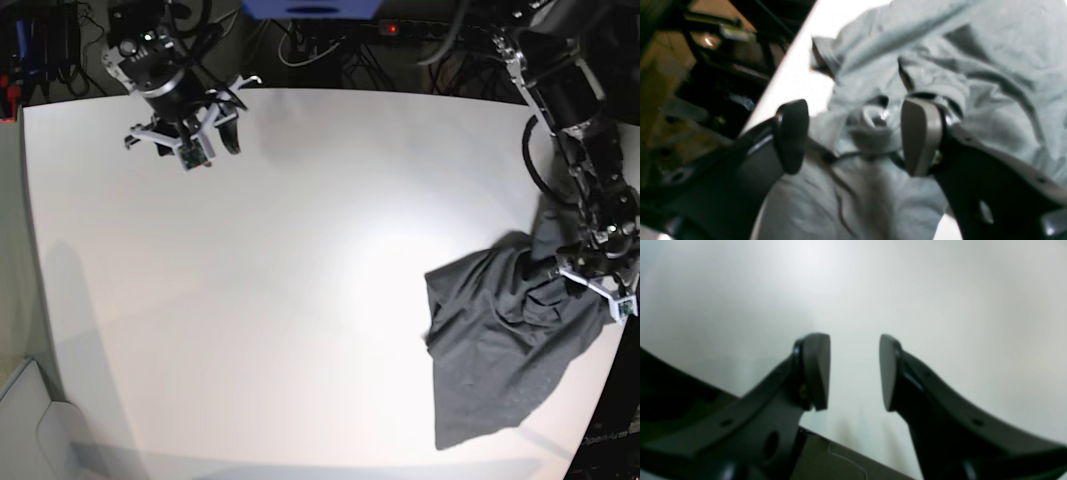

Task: Layout the t-shirt on the table in an organized manner, then fold the t-shirt properly
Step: 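Move the left gripper down onto the bunched grey t-shirt and grasp it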

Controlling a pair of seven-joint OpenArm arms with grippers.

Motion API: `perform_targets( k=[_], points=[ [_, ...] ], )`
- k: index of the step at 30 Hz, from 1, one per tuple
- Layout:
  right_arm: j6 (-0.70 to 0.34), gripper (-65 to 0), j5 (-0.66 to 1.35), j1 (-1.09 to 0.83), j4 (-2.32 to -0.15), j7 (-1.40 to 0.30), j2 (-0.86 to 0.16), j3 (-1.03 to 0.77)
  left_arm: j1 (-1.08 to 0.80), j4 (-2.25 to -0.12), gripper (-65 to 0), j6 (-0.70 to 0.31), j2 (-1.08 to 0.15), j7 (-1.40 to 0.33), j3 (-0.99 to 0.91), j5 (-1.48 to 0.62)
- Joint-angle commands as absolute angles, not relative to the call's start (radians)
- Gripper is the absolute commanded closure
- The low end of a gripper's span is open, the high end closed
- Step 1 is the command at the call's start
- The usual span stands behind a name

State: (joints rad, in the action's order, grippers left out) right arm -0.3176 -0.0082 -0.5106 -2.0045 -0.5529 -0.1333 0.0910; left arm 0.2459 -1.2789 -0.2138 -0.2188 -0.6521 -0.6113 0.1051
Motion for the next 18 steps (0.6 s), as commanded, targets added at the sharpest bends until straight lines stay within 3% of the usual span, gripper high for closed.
perform_targets(
  k=[1, 18],
  points=[
    [-0.318, -25.2, -0.002, -0.513, -2.022, -0.529, -0.136, 0.090, 0.278, -1.262, -42.3, -0.216, -0.234, -0.628, -0.611, 0.101],
    [-0.318, -25.2, -0.002, -0.516, -2.022, -0.529, -0.136, 0.090, 0.306, -1.152, -42.0, -0.214, -0.199, -0.559, -0.611, 0.101]
  ],
)
